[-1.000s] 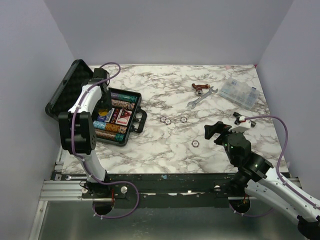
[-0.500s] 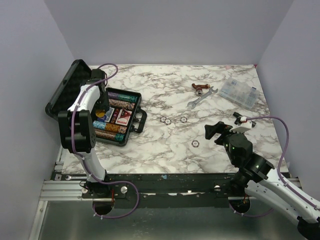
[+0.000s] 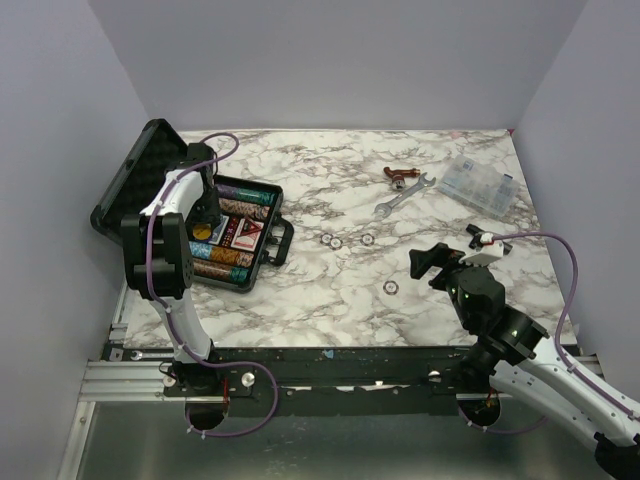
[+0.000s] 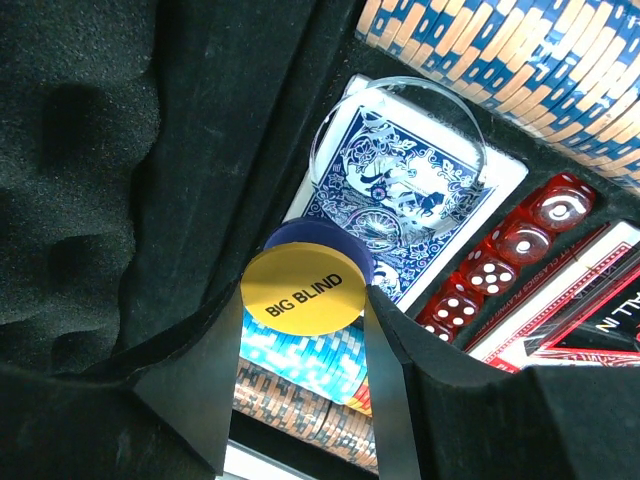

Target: Pack up texas hold em set

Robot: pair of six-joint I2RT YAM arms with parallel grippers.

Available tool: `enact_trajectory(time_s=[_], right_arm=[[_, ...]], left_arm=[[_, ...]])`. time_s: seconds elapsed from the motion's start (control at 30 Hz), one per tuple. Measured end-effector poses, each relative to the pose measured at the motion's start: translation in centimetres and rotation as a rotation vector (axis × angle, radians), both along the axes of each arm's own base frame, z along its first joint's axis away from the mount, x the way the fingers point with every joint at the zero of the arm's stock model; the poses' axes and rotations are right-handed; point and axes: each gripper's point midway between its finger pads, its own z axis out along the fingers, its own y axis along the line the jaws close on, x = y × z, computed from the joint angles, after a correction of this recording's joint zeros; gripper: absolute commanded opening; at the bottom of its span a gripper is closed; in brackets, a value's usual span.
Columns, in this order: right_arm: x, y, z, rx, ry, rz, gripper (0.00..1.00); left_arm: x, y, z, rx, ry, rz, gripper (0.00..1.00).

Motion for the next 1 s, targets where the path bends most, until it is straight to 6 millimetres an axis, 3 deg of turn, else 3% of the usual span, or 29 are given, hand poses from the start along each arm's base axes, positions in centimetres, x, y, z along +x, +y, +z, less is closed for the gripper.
enact_trajectory(time_s=[0.37,0.53,0.67,1.0], right_arm=[[0.11,0.09,-0.12,-0.009,0.003,0.002,1.00],[0.11,0.10,-0.13,-0.010,0.003,0.002,1.00],[0.12,0.10,-0.16,-0.010,0.004,0.002,1.00],[0.22,0.28,-0.68,-0.026,0.021,0.005,1.00]], left_arm=[[-0.04,0.19,-0.11,0.011,0.003,0.011,0.41],[-0.06,0.24,-0.12,0.013,0.003,0.015,0.55],[-0.07,0.25,-0.11,0.014,0.003,0.019,0.59],[-0.12,0.27,-0.02,0.015,0.003,0.019,0.61]])
